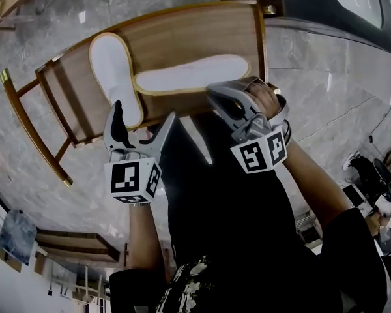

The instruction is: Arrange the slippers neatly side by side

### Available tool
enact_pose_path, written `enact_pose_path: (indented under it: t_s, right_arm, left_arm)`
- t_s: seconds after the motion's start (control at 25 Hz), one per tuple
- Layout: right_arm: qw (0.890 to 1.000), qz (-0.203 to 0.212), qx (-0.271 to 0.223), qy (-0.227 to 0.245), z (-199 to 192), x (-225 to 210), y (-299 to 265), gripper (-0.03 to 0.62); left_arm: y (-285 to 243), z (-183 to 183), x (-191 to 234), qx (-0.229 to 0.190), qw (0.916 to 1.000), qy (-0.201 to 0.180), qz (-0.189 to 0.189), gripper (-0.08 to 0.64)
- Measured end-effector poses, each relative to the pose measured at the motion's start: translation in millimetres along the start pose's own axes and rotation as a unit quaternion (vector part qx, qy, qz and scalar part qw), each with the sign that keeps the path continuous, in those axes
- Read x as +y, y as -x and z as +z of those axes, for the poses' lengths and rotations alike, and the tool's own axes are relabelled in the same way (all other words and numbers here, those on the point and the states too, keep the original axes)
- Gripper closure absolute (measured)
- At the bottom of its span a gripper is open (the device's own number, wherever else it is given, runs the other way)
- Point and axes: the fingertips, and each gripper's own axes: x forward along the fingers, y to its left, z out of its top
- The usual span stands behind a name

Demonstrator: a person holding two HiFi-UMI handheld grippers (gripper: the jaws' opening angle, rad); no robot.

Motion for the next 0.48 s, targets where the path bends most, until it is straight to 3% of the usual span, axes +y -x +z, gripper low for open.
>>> enact_pose_path:
  t_s: [0.2, 0.48]
  right_arm:
    - [1.000, 0.004, -0.010, -0.002, -7, 9, 3, 0.566]
    - [0.999, 0.014, -0.008, -0.039, -21, 19, 5, 0.535]
  left_arm:
    - [-1, -1, 0, 0.003, 0.9999, -0.013, 0.009, 0.078]
    - [-5, -2, -17, 0.014, 0.9995, -0.029, -0.001, 0.078]
